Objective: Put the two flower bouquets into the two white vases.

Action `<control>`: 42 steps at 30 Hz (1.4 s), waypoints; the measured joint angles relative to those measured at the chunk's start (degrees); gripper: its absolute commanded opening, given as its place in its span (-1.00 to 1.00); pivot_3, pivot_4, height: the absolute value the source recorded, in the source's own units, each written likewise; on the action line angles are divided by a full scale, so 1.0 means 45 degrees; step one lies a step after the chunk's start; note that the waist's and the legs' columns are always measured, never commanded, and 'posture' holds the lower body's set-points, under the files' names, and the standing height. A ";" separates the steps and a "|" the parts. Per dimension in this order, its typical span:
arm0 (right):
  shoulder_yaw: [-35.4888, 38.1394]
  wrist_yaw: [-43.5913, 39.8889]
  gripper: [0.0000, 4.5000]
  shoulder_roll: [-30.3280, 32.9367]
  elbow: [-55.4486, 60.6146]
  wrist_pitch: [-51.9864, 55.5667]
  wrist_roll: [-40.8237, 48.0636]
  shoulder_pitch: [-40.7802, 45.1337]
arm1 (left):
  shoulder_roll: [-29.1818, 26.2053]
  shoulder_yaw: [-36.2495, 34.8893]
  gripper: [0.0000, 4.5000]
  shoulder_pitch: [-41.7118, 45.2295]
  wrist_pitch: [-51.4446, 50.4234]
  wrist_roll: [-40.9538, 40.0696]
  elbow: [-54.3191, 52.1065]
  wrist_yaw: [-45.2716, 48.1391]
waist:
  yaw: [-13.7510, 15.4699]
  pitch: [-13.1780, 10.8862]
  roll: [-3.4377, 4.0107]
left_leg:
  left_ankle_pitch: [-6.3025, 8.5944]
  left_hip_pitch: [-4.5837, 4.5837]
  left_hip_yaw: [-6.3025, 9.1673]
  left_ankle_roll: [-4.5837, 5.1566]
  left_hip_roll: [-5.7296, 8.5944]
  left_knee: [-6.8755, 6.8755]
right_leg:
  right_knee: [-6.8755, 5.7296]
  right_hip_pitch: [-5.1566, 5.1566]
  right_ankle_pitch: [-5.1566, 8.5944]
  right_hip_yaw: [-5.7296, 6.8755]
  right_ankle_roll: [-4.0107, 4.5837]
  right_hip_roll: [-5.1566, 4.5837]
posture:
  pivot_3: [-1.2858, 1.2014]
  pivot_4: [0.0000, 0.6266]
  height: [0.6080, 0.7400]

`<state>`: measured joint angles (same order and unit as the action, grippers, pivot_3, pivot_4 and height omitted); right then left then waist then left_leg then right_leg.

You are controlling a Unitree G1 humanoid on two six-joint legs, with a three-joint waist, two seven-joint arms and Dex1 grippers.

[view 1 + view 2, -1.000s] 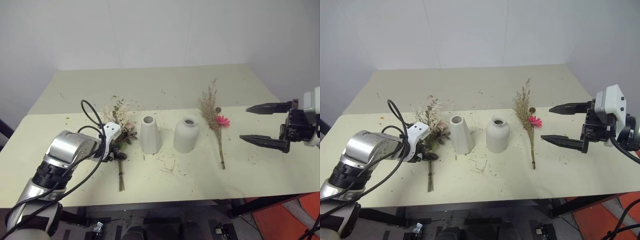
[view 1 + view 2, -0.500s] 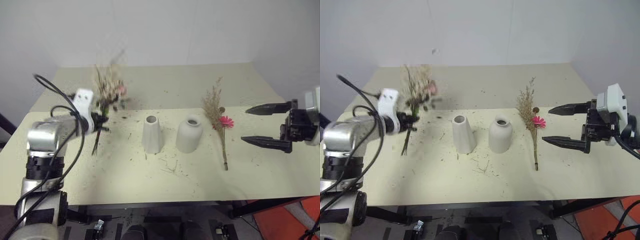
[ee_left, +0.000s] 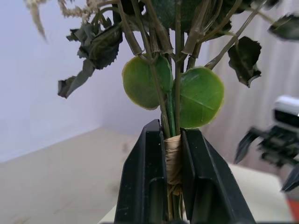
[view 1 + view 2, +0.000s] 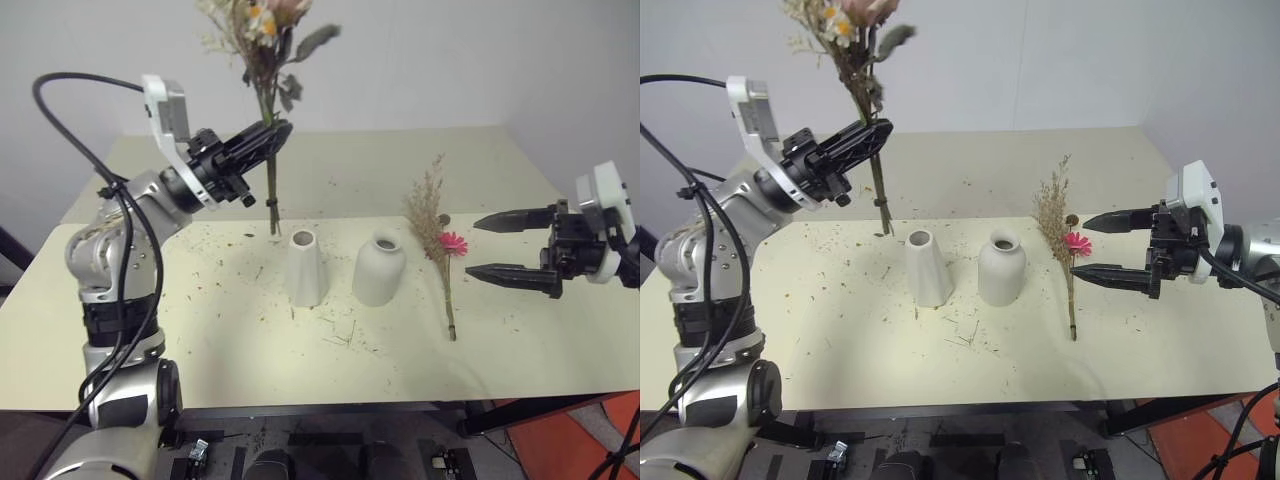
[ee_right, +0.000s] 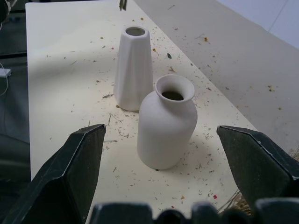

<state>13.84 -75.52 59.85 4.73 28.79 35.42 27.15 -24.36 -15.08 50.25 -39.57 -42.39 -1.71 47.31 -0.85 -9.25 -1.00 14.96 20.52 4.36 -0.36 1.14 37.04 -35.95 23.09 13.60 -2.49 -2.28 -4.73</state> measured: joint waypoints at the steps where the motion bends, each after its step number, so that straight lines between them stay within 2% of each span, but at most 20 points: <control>1: 0.0008 0.0062 1.00 -0.0005 0.0085 0.0050 0.0057 -0.0023 | 0.0049 0.0121 -0.93 0.0079 0.0092 0.0002 0.0148 0.0041 | -0.0006 0.0000 -0.0001 | 0.0000 0.0002 0.0000 0.0000 -0.0001 0.0000 | 0.0000 0.0003 0.0000 0.0000 0.0000 0.0001 | 0.03 -0.52 1.00; 17: 0.0331 0.0768 1.00 -0.0025 0.0873 0.0156 0.0427 -0.0706 | 0.0811 0.1646 -0.93 -0.0015 0.1868 0.1012 0.1344 0.0516 | -0.0002 0.0000 -0.0001 | 0.0000 -0.0001 0.0002 0.0002 -0.0005 0.0017 | -0.0003 -0.0001 -0.0001 -0.0005 -0.0002 0.0012 | 0.03 -0.52 1.00; 42: 0.0539 0.1001 1.00 -0.0161 0.1086 0.0158 0.0439 -0.0869 | 0.0577 0.1083 -0.93 0.0417 0.2011 0.0856 0.2484 0.0555 | 0.0008 0.0000 -0.0002 | 0.0000 0.0000 0.0004 0.0003 -0.0009 0.0027 | -0.0003 -0.0003 -0.0001 -0.0003 -0.0003 0.0017 | 0.03 -0.52 1.00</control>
<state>16.27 -71.02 59.12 9.61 29.50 37.40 23.24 -21.76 -10.20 52.12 -30.52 -38.53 9.47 49.81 -0.82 -9.25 -1.01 14.96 20.52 4.38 -0.34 1.10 37.17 -35.96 23.07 13.60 -2.50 -2.29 -4.65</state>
